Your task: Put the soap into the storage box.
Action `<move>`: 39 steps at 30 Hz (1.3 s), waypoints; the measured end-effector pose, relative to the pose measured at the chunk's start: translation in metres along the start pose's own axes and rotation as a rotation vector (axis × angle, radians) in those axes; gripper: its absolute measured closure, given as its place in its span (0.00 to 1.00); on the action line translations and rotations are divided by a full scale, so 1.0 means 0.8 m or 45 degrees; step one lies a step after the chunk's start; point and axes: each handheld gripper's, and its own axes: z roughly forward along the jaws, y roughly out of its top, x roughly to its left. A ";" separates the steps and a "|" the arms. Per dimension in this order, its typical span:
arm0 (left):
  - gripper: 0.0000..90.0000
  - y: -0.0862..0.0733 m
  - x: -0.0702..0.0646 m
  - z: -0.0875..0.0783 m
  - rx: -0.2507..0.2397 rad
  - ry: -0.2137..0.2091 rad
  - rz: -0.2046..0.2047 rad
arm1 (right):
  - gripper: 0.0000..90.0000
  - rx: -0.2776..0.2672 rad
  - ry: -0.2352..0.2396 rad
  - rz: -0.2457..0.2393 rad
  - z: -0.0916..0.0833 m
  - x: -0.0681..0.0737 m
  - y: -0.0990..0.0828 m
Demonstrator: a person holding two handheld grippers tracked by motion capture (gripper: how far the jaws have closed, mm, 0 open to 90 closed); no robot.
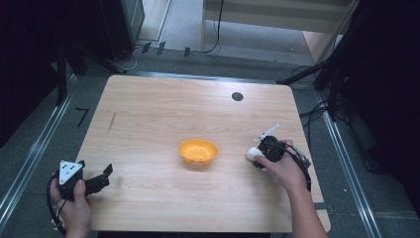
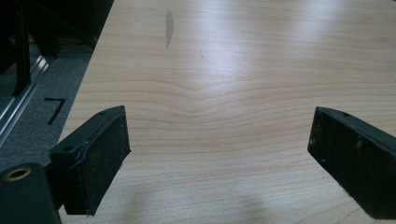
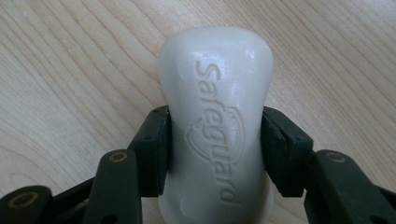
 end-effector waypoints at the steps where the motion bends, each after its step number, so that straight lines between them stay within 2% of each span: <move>1: 0.07 0.000 0.000 0.000 0.000 0.000 0.000 | 0.54 -0.012 0.001 -0.003 0.000 -0.001 -0.001; 5: 0.07 0.000 0.000 0.000 0.000 0.000 0.000 | 0.54 -0.042 0.007 -0.004 0.000 -0.001 -0.006; 9: 0.07 0.000 0.000 0.000 0.001 0.001 0.001 | 0.55 -0.039 0.010 0.017 0.000 -0.001 -0.005; 16: 0.07 0.000 0.001 0.000 -0.001 -0.002 -0.005 | 0.56 -0.035 0.015 0.010 -0.001 -0.002 -0.004; 21: 0.07 0.000 0.001 0.001 0.003 -0.003 -0.009 | 0.57 -0.015 0.017 -0.029 -0.004 0.000 -0.003; 30: 0.07 0.000 0.001 0.001 0.006 -0.002 -0.001 | 0.57 -0.059 -0.001 -0.081 -0.021 0.005 0.007; 34: 0.07 0.000 0.001 0.001 0.006 -0.005 -0.001 | 0.57 -0.082 0.004 -0.146 -0.030 0.013 0.015; 39: 0.08 0.000 0.001 0.001 0.004 -0.002 -0.005 | 0.57 -0.095 0.009 -0.185 -0.035 0.021 0.025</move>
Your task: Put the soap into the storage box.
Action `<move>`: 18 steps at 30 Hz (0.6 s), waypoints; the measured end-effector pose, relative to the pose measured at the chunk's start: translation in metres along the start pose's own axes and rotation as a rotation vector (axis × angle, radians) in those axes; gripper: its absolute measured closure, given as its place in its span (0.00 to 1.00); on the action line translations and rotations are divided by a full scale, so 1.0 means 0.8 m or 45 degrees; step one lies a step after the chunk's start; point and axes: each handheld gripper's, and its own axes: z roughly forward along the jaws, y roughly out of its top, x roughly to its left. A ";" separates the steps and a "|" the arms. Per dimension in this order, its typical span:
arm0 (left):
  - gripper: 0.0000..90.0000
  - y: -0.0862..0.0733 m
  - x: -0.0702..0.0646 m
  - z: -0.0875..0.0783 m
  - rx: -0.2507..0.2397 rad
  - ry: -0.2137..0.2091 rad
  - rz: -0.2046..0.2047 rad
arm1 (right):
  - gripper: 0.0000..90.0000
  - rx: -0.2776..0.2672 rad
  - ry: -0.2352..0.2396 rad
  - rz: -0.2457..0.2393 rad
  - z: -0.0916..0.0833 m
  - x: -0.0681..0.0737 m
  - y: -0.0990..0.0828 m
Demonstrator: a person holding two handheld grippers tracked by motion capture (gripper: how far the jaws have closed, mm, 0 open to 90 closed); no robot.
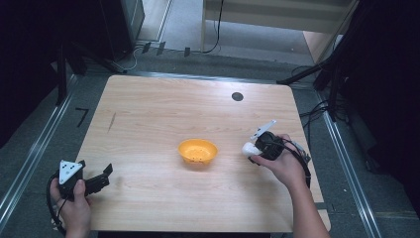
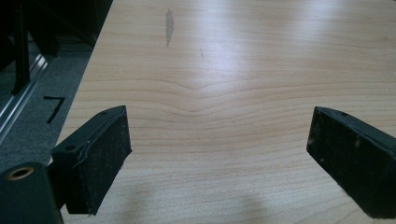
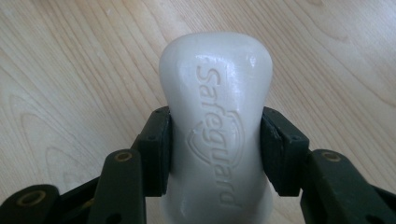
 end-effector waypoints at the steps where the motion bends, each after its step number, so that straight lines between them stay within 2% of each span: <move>1: 0.08 0.000 0.000 0.000 -0.002 0.000 -0.002 | 0.57 -0.001 0.001 -0.004 0.000 0.002 0.002; 12: 0.08 0.000 0.000 0.000 0.000 -0.001 -0.001 | 0.57 -0.020 -0.001 -0.099 -0.003 0.013 0.025; 18: 0.08 0.000 0.000 0.000 0.000 -0.001 -0.001 | 0.57 -0.033 0.008 -0.132 -0.005 0.020 0.040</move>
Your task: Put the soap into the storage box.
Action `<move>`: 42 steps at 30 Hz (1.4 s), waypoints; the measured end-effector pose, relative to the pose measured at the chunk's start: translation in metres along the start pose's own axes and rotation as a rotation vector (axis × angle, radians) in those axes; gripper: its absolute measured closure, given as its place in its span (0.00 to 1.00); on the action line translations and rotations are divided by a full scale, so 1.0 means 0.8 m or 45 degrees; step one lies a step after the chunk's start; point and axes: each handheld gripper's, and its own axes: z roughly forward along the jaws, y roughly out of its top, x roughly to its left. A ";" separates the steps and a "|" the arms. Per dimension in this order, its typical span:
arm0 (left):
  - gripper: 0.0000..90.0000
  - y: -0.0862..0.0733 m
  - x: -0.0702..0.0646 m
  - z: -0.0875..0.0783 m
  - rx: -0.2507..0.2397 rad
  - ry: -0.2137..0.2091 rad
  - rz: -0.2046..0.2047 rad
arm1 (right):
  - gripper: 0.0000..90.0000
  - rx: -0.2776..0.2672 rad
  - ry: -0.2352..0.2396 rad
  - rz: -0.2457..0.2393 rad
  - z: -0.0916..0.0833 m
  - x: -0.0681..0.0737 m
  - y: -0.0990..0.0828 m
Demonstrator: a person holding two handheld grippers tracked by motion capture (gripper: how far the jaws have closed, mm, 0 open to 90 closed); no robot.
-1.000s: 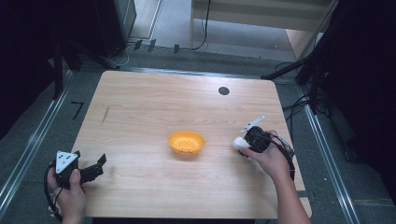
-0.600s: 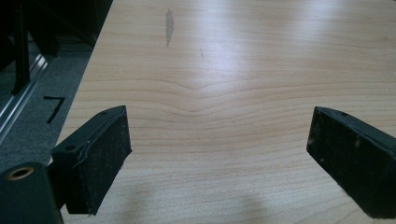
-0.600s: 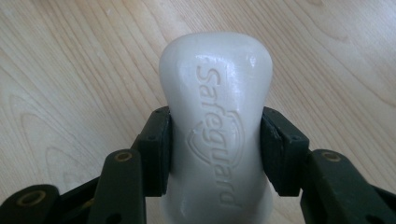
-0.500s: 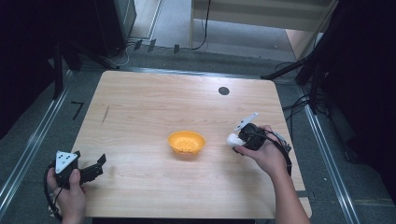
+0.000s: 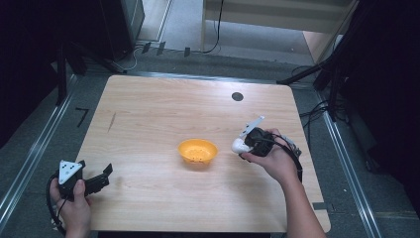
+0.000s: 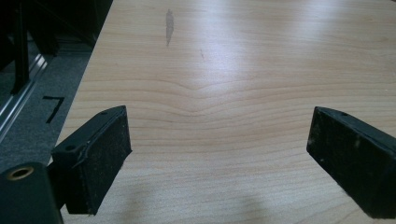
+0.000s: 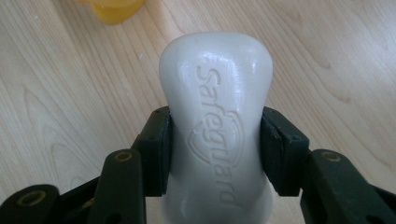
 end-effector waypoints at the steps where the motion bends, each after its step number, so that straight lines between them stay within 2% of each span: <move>1: 0.08 0.000 0.000 0.000 0.001 0.000 0.000 | 0.57 -0.006 -0.002 -0.007 0.000 0.000 0.003; 11: 0.08 0.000 0.000 0.000 0.001 -0.001 -0.002 | 0.57 -0.025 0.027 -0.073 0.002 0.007 0.023; 23: 0.08 0.000 0.000 0.000 0.001 0.000 -0.002 | 0.57 -0.054 0.043 -0.154 0.004 0.022 0.052; 42: 0.08 0.000 0.000 0.000 0.000 0.003 -0.004 | 0.57 -0.061 0.079 -0.236 0.018 0.042 0.088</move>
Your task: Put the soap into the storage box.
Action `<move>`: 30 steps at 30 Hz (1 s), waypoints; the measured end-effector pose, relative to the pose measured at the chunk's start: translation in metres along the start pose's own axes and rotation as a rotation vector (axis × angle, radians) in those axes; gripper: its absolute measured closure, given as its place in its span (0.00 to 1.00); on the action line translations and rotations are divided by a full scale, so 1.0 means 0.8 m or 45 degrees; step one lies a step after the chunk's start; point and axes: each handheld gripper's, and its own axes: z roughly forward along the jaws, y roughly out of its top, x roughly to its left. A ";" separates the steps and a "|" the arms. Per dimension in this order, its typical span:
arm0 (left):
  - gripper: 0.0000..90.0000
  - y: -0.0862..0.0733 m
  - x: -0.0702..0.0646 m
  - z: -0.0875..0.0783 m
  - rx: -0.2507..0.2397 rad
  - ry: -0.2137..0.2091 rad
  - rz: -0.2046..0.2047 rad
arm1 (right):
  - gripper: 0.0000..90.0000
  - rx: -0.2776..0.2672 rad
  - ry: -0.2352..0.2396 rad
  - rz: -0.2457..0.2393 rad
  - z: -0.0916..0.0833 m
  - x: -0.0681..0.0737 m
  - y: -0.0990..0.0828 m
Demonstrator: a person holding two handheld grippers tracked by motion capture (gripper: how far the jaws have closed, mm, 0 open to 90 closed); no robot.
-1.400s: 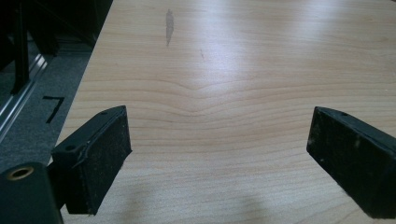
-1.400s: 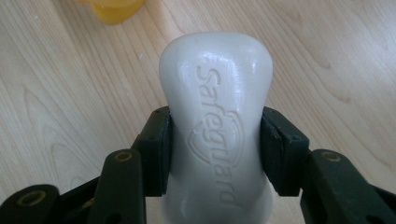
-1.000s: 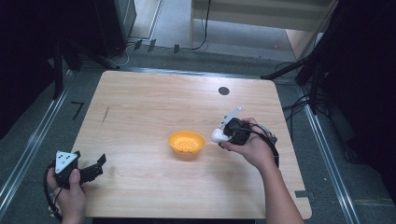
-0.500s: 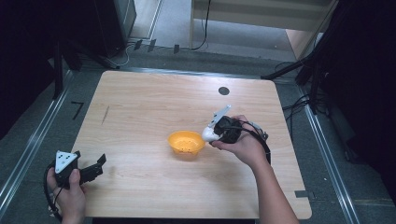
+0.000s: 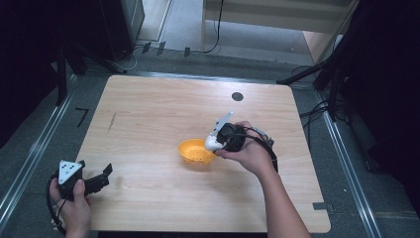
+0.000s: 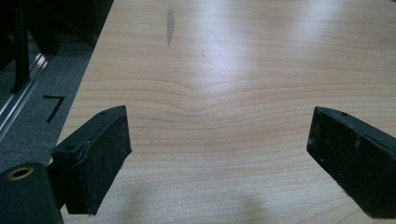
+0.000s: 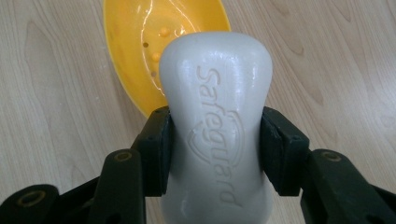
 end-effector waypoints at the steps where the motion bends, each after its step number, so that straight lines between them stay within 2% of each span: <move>1: 0.08 0.000 0.000 0.000 0.001 0.000 0.000 | 0.57 0.001 0.000 -0.008 0.001 0.000 0.002; 30: 0.08 0.000 0.000 0.000 0.002 -0.002 -0.001 | 0.57 0.027 0.047 -0.122 0.025 0.012 0.049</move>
